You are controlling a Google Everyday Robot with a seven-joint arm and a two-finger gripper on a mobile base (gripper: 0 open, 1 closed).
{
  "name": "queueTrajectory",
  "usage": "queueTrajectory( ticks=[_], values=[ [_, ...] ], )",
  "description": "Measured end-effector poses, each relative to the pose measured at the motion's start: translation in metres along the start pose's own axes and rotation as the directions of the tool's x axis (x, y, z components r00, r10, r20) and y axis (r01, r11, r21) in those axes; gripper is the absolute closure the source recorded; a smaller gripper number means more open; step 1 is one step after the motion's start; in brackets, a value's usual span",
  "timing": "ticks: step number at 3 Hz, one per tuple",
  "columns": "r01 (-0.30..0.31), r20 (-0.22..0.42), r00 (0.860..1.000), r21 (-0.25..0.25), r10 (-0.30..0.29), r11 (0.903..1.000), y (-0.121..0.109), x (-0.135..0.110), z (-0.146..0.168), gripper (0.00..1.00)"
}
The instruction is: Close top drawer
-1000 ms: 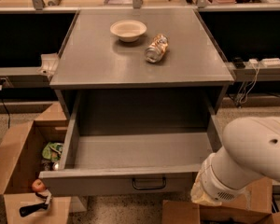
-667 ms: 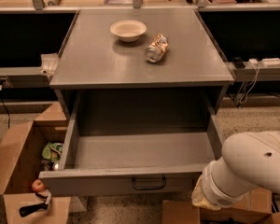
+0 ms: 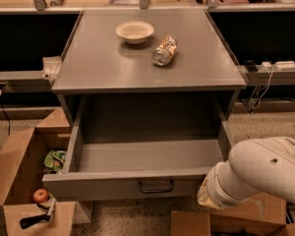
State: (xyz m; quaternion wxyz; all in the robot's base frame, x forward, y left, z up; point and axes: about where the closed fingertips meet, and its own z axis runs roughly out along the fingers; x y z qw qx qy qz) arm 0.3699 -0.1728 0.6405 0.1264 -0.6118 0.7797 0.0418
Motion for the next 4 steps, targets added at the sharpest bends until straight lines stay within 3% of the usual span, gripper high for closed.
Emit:
queueTrajectory(
  ticks=[1, 4],
  values=[
    [0.000, 0.000, 1.000, 0.000, 0.000, 1.0000, 0.0000, 0.0000, 0.0000, 0.81],
    [0.000, 0.000, 1.000, 0.000, 0.000, 1.0000, 0.0000, 0.0000, 0.0000, 0.11]
  ],
)
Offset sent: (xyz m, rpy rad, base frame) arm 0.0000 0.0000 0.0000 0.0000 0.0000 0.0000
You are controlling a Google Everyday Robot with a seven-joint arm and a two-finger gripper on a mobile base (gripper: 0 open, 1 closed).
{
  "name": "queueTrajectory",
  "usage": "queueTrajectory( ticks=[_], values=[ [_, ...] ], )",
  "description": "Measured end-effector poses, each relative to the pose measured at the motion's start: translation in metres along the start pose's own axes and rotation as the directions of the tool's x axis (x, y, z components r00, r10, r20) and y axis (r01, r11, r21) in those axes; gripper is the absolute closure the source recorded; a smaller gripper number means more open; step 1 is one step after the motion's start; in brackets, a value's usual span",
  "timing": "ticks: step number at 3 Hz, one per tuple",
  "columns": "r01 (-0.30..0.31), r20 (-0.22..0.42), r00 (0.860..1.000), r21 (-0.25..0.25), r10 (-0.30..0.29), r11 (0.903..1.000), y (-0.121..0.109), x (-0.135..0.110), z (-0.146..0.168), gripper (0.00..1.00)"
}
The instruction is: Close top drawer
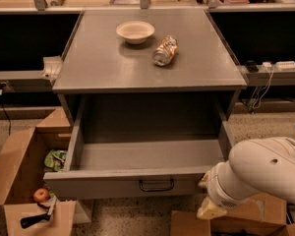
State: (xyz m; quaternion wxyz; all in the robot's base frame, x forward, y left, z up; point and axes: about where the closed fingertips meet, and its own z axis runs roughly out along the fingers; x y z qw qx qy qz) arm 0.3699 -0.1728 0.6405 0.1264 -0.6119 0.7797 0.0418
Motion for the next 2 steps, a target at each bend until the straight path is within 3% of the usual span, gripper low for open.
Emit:
queueTrajectory(
  ticks=[1, 2],
  values=[
    [0.000, 0.000, 1.000, 0.000, 0.000, 1.0000, 0.0000, 0.0000, 0.0000, 0.00],
    [0.000, 0.000, 1.000, 0.000, 0.000, 1.0000, -0.0002, -0.0001, 0.0000, 0.00]
  ],
)
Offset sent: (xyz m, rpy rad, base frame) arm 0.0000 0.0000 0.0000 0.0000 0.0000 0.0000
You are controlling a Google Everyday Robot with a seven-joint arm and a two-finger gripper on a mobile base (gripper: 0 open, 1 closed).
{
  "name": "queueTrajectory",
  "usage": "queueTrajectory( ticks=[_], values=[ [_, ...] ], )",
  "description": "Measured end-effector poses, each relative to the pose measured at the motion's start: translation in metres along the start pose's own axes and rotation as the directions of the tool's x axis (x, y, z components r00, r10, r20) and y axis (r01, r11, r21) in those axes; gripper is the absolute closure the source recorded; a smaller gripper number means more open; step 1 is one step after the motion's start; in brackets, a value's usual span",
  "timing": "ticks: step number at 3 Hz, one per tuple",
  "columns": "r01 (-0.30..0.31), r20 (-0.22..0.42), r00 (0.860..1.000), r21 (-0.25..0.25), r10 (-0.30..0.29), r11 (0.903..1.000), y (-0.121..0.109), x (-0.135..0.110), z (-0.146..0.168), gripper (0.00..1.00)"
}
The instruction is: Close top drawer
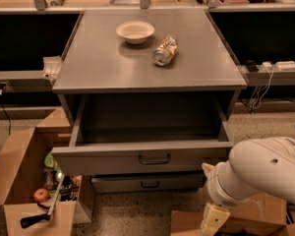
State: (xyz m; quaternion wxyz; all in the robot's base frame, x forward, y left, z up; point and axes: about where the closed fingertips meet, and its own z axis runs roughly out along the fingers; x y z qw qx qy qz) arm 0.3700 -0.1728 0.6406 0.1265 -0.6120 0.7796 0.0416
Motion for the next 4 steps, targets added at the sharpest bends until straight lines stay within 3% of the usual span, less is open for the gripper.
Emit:
queueTrajectory(
  ticks=[1, 3, 4],
  values=[
    [0.032, -0.002, 0.999, 0.031, -0.032, 0.9990, -0.016, -0.009, -0.003, 0.19],
    [0.081, -0.024, 0.997, 0.120, -0.079, 0.9895, -0.102, -0.030, -0.005, 0.65],
    [0.078, -0.031, 0.997, 0.149, -0.074, 0.9857, -0.126, -0.033, -0.002, 0.89]
  ],
)
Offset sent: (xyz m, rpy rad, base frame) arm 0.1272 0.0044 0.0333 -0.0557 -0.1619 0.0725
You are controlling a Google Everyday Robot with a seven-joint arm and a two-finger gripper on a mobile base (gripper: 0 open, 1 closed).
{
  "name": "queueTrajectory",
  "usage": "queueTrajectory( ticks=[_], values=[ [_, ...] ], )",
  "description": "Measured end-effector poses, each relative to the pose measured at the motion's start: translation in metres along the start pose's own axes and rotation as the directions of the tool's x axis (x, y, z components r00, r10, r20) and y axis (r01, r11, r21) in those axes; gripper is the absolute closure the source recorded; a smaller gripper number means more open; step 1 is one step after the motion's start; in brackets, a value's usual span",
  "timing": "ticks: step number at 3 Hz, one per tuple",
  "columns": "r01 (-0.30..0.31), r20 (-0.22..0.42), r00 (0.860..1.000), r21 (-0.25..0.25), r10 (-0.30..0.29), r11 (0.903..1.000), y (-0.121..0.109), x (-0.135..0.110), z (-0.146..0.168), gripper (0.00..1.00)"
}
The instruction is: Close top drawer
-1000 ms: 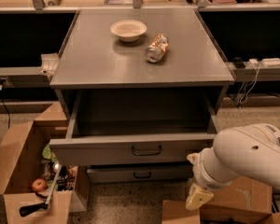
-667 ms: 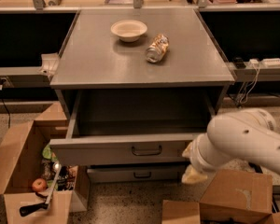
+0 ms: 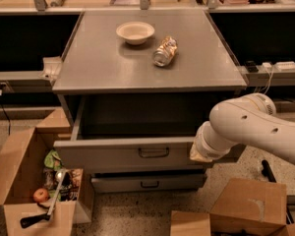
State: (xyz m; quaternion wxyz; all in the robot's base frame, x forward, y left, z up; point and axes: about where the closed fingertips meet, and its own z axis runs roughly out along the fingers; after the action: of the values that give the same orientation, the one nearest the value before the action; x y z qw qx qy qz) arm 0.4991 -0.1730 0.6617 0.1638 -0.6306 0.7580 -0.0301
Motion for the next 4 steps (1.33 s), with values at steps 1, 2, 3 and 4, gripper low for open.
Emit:
queueTrajectory(
  ticks=[1, 2, 3, 4],
  values=[
    [-0.019, -0.007, 1.000, 0.041, 0.019, 0.9990, -0.030, -0.001, 0.011, 1.00],
    [-0.040, -0.001, 0.999, 0.071, 0.040, 0.9967, -0.056, -0.002, 0.021, 1.00],
    [-0.043, 0.001, 0.999, 0.075, 0.043, 0.9962, -0.060, -0.002, 0.022, 0.84],
    [-0.043, 0.001, 0.999, 0.075, 0.043, 0.9962, -0.060, -0.002, 0.022, 0.53]
  ],
)
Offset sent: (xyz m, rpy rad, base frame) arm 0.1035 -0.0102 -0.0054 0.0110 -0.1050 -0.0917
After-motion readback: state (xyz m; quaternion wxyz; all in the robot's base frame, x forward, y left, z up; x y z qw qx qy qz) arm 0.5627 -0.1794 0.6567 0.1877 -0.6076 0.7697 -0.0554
